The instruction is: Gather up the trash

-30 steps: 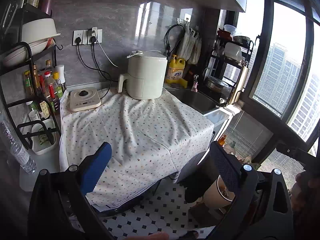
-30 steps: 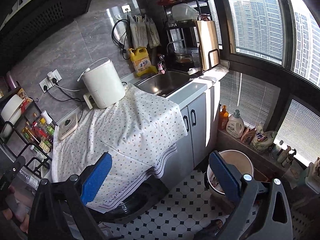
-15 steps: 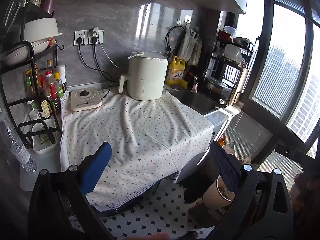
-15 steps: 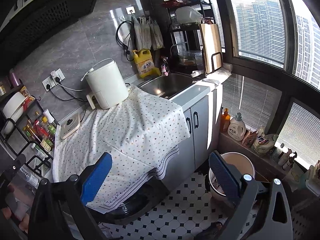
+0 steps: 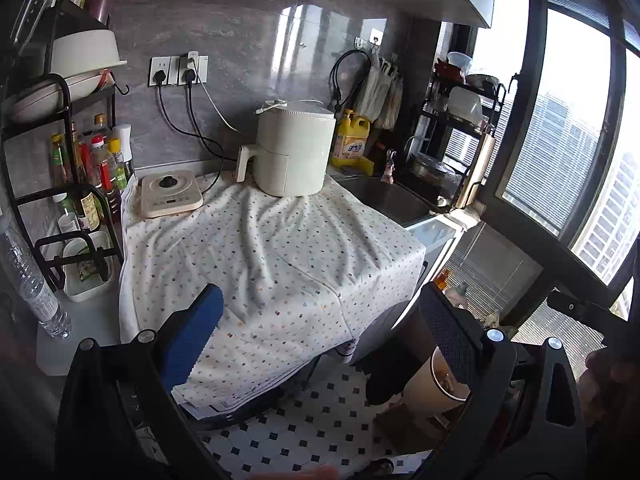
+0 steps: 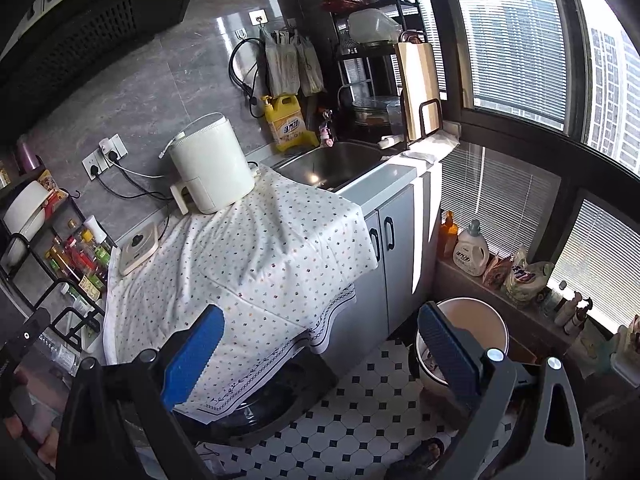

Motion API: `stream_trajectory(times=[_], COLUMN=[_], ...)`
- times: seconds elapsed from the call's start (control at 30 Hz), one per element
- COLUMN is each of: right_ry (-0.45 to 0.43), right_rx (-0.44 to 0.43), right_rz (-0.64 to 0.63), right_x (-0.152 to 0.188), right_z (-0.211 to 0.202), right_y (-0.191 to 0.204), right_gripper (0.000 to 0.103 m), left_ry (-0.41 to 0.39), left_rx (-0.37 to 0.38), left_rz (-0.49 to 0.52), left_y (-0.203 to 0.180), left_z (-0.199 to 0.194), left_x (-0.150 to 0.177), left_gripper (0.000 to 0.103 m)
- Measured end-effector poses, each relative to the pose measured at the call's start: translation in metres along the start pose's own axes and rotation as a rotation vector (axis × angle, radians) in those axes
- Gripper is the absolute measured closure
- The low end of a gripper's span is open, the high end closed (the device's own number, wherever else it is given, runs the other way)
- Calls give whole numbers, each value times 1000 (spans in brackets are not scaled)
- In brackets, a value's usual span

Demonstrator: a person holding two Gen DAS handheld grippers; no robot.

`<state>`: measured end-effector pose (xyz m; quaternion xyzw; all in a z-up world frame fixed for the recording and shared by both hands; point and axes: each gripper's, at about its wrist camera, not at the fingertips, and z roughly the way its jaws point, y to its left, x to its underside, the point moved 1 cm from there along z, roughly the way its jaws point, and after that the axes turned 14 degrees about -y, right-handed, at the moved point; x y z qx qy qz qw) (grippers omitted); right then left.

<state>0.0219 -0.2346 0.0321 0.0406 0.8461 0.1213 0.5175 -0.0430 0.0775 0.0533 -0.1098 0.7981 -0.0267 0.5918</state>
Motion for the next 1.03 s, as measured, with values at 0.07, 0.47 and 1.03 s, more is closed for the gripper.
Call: stream_trajectory(times=[0.07, 0.47, 1.03], right_ry=[1, 7, 8], right_rx=[3, 9, 50], right_rz=[0, -8, -12], right_x=[0, 1, 11], right_z=[0, -2, -5], right_y=[-1, -1, -6], right_gripper=[8, 8, 8], left_ry=[0, 6, 34], left_rx=[-1, 4, 49], left_rz=[-1, -9, -11], left_y=[-1, -4, -10], left_z=[-1, -1, 10], left_x=[1, 2, 7], left_gripper=[6, 6, 6])
